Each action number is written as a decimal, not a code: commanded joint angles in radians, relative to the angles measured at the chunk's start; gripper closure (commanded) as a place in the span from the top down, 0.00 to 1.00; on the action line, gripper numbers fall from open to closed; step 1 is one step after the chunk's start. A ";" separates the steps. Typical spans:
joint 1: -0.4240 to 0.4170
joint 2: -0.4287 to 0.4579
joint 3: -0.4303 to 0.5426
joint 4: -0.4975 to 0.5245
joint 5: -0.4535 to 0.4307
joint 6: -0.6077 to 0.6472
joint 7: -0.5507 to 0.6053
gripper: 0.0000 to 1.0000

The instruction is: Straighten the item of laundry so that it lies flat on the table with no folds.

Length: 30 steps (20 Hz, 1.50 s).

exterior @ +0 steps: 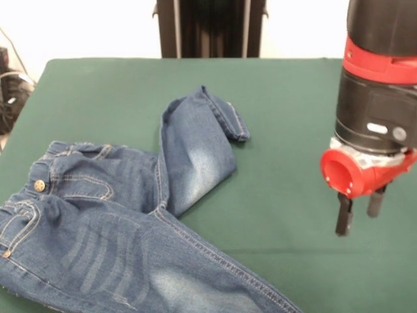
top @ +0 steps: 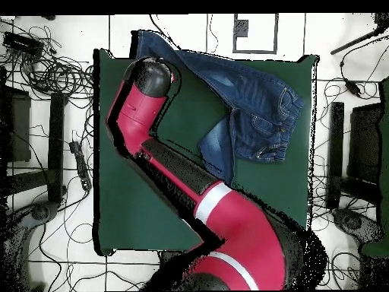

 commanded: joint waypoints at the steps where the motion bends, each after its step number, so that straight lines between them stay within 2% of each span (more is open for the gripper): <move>1: -0.038 -0.088 0.092 0.232 0.155 -0.087 -0.314 1.00; 4: -0.059 -0.121 0.111 0.277 0.196 -0.089 -0.302 1.00; 15: -0.092 -0.145 0.116 0.355 0.208 -0.080 -0.277 1.00; 23: -0.089 -0.146 0.071 0.403 0.165 -0.053 -0.213 1.00; 30: -0.108 -0.190 0.081 0.459 0.206 -0.051 -0.208 1.00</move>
